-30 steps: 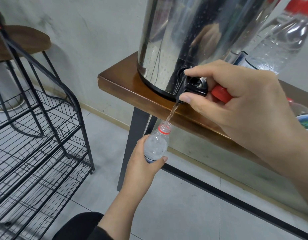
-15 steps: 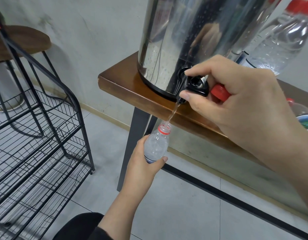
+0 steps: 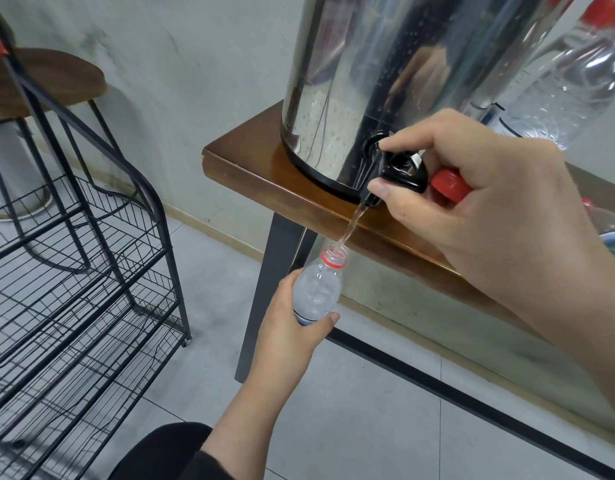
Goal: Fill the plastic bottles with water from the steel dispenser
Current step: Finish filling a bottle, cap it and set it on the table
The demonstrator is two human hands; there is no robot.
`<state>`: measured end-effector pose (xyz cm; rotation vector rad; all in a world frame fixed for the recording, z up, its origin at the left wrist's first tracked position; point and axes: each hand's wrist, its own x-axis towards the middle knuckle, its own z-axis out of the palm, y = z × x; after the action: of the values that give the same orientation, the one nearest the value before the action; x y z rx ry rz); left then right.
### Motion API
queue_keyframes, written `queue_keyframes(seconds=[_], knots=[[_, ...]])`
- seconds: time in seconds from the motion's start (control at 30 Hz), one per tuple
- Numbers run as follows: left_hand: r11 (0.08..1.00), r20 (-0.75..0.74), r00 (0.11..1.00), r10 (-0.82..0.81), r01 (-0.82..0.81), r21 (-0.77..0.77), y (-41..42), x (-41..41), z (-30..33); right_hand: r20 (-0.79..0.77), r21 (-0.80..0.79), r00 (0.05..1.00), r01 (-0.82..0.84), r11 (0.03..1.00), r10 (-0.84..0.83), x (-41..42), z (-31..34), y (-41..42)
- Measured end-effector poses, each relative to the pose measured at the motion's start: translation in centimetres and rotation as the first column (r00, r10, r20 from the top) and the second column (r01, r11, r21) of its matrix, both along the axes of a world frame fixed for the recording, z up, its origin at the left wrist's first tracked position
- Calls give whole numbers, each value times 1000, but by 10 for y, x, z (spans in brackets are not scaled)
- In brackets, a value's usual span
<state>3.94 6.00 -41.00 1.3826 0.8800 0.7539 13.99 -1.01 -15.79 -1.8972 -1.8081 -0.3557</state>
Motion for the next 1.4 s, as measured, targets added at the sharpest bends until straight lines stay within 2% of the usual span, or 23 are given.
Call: queue_keyframes(seconds=[1.4], knots=[[1000, -11, 1000, -10, 10, 0, 0, 1, 4, -7, -15, 1000, -3, 1000, 3, -3, 2, -2]])
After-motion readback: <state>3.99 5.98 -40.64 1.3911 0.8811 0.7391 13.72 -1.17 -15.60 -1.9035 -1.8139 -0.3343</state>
